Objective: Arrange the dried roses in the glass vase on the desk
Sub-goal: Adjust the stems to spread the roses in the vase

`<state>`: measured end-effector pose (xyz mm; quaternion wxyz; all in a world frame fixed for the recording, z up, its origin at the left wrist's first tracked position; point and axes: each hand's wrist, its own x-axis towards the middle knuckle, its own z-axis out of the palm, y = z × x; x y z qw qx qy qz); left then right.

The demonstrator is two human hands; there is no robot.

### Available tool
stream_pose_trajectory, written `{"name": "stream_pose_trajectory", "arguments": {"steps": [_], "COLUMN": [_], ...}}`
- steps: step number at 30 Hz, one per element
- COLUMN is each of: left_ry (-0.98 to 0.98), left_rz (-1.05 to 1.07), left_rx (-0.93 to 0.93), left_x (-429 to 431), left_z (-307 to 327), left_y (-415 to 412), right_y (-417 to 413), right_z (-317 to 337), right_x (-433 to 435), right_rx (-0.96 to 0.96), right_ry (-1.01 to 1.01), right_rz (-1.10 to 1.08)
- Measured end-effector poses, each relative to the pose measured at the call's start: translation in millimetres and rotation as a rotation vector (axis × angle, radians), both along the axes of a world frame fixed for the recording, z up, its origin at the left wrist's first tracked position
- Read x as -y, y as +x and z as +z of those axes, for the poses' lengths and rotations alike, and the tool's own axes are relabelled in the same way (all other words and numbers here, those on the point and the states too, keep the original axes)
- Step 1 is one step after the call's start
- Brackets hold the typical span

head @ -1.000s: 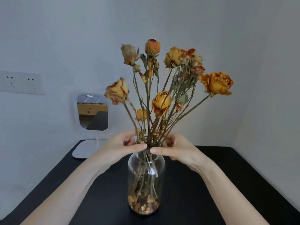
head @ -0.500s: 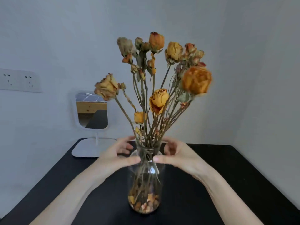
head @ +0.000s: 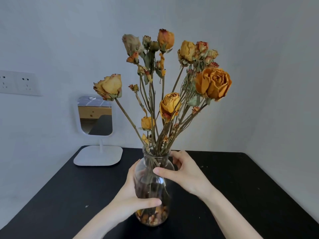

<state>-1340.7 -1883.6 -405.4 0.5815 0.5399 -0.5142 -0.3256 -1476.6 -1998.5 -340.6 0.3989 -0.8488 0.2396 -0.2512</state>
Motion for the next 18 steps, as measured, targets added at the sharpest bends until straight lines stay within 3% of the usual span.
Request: {"name": "stream_pose_trajectory", "arguments": {"steps": [8,13,18], "left_ry": [-0.024,0.024,-0.013], "left_rz": [0.055,0.070,0.311], "left_rx": [0.007,0.038,0.048], "left_x": [1.7,-1.5,-5.5], "left_z": [-11.7,-2.5,43.0], "left_y": [-2.2,-1.9,3.2], "right_y": [-0.2,-2.3,-8.5], "right_z": [-0.1,20.4,30.1], "right_x": [-2.3,-10.6,-21.2], "right_rx": [0.028,0.328,0.584], "right_ry": [-0.087,-0.132,-0.210], "right_rz": [-0.062,-0.159,-0.266]}}
